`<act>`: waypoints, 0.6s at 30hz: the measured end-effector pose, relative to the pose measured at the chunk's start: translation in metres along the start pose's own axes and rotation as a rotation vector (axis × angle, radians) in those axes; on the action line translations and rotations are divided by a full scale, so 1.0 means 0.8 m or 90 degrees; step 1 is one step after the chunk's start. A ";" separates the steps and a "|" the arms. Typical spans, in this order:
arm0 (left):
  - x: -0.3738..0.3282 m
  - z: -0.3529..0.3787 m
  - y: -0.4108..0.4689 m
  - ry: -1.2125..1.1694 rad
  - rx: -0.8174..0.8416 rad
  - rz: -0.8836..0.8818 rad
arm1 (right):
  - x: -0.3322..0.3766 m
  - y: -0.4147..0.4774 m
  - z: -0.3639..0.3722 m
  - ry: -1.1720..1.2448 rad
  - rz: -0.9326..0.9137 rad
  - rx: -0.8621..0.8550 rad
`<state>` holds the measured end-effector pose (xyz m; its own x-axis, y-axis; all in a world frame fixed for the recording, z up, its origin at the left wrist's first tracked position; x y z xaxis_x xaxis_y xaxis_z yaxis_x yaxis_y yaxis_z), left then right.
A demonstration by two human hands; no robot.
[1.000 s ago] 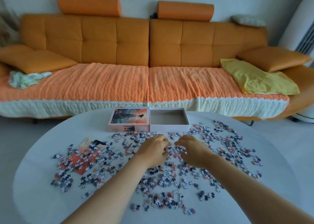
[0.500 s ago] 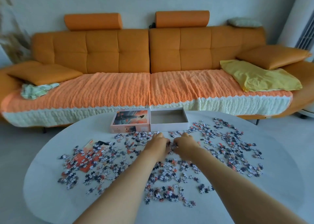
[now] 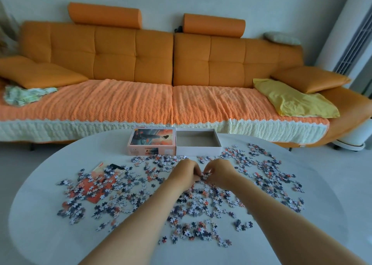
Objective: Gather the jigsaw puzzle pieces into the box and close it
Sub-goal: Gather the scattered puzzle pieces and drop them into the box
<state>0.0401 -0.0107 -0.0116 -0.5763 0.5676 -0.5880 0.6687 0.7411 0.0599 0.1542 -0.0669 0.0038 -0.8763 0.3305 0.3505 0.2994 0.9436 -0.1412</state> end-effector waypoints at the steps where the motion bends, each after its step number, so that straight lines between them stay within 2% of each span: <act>1: 0.001 -0.001 0.001 -0.015 0.003 -0.002 | -0.001 0.001 -0.003 -0.003 -0.001 -0.002; 7: -0.006 -0.046 0.042 -0.129 -0.079 -0.022 | -0.004 0.037 -0.056 0.073 -0.006 -0.094; 13: -0.002 -0.085 0.117 -0.125 -0.131 -0.022 | 0.003 0.099 -0.103 0.061 -0.032 -0.179; 15: 0.006 -0.086 0.138 -0.086 -0.133 -0.031 | -0.001 0.123 -0.095 0.038 -0.025 -0.168; 18: 0.020 -0.070 0.156 0.015 -0.060 -0.015 | -0.012 0.148 -0.064 -0.058 -0.008 -0.107</act>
<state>0.0883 0.1112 0.0314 -0.6036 0.5566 -0.5708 0.6081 0.7845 0.1218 0.2174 0.0424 0.0313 -0.9083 0.3233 0.2656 0.3411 0.9398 0.0223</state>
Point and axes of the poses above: each hand's wrist, its own y-axis towards the middle knuckle, its own z-axis out of the palm, x = y × z, the point moved 7 cm from there along y, towards the middle knuckle
